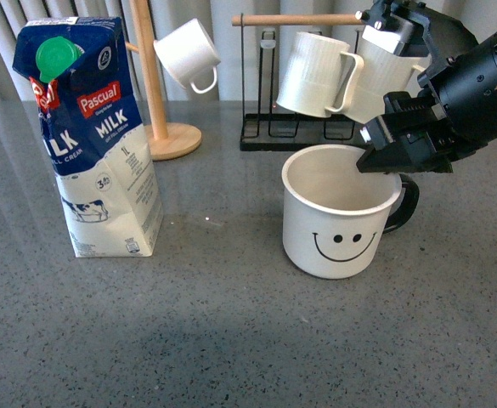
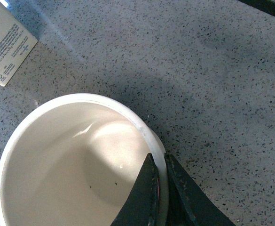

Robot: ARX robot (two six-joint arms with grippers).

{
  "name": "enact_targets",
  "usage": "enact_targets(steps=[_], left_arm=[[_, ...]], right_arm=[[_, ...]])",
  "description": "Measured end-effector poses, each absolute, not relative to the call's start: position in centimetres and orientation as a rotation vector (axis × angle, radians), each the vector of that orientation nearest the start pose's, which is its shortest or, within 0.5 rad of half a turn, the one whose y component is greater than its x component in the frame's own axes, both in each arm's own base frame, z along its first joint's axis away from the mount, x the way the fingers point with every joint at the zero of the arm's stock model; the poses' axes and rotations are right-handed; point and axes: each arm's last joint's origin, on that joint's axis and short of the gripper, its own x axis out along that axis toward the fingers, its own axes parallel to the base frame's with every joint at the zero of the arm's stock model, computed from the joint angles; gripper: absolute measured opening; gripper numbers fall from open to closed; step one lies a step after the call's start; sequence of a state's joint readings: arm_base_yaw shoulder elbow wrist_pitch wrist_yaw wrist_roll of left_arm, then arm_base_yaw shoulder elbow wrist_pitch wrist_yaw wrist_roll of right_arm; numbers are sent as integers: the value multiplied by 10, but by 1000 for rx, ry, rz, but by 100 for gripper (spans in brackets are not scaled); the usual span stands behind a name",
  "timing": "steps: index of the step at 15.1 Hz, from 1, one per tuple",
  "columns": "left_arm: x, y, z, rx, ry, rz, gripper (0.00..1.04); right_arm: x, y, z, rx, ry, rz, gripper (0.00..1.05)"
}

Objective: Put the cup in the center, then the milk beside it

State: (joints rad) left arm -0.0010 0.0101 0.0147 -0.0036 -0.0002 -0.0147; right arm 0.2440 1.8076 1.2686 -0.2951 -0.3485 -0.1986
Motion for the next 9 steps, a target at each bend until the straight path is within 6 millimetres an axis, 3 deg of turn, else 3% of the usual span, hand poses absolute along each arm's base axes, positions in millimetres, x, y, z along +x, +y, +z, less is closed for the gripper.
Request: enact_targets(steps=[5,9], left_arm=[[97,0,167,-15,-1,-1,98],[97,0,167,-15,-1,-1,98]], right_arm=[[373,102,215,-144,794,623,4],[374,102,217,-153,788,611,46]])
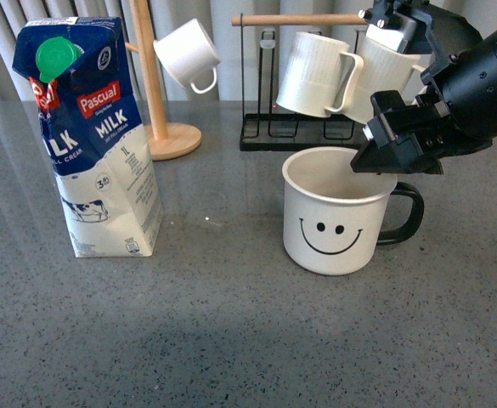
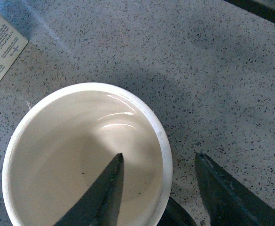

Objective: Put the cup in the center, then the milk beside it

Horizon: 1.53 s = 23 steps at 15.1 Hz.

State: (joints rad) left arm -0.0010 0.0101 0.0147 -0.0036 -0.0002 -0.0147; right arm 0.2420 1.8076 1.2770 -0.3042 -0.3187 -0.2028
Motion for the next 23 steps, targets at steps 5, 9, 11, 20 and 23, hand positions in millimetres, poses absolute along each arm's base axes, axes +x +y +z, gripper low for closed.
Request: enact_targets(steps=[5,9,11,20,23], left_arm=[[97,0,167,-15,-1,-1,98],[97,0,167,-15,-1,-1,98],[97,0,167,-15,-1,-1,98],[97,0,167,-15,-1,-1,98],[97,0,167,-15,-1,-1,98]], right_arm=[[375,101,227,-125,731,617,99],[284,49,326,112,140,410,98],[235,41,308,158,72,339,98],[97,14,192,17,0,-4,26],[98,1,182,6,9,-4,2]])
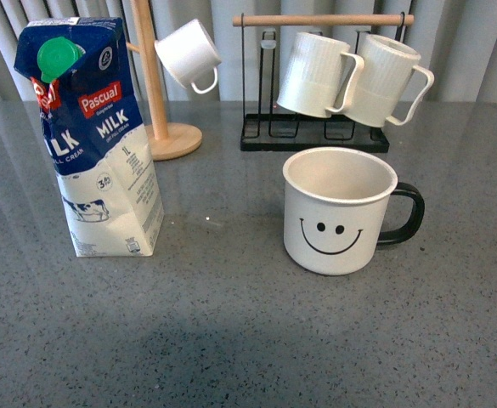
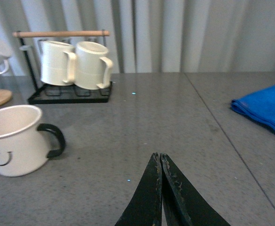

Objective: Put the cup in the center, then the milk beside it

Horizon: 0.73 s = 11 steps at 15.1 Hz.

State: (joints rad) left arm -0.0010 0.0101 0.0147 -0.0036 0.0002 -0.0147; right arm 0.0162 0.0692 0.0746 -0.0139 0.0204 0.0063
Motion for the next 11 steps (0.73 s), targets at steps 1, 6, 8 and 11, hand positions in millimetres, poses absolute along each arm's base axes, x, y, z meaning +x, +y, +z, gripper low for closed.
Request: enact_targets(steps=[1,6,8,11], left_arm=[[97,0,167,-15,-1,0,98],[97,0,167,-15,-1,0,98],[97,0,167,-14,-1,-1,98],[97,0,167,-14,-1,-1,98]], right_arm=[[98,-2,180,7,11,-34,2],[98,0,174,6,-5,-1,2],[97,0,167,6,3,0,2],[97,0,167,6,-4,0,2]])
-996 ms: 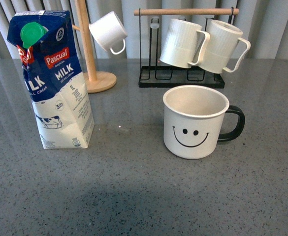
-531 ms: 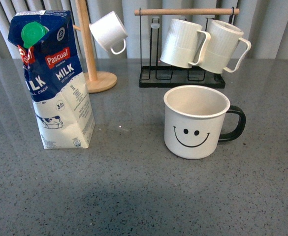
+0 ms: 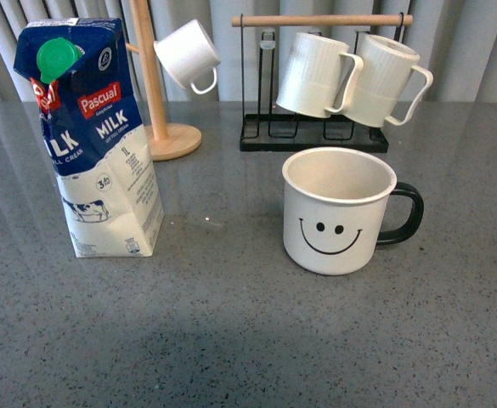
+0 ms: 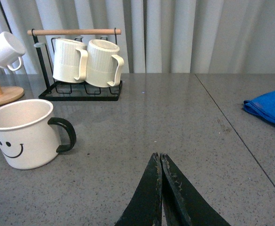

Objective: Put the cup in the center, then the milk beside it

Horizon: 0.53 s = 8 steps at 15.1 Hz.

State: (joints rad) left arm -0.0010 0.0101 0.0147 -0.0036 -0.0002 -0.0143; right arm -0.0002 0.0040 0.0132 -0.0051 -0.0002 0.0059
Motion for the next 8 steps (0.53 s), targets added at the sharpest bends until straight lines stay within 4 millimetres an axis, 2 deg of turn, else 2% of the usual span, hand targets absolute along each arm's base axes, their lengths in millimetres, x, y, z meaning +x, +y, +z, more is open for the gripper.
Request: enact_targets(steps=[2,3,8], left_arm=[[97,0,167,-14,-1,-1,98],[97,0,167,-14,-1,-1,98],[97,0,167,-14,-1,-1,98]], right_arm=[[97,0,167,6,-4,0,2],[97,0,167,6,-4,0,6],[97,0,167,6,-4,0,67]])
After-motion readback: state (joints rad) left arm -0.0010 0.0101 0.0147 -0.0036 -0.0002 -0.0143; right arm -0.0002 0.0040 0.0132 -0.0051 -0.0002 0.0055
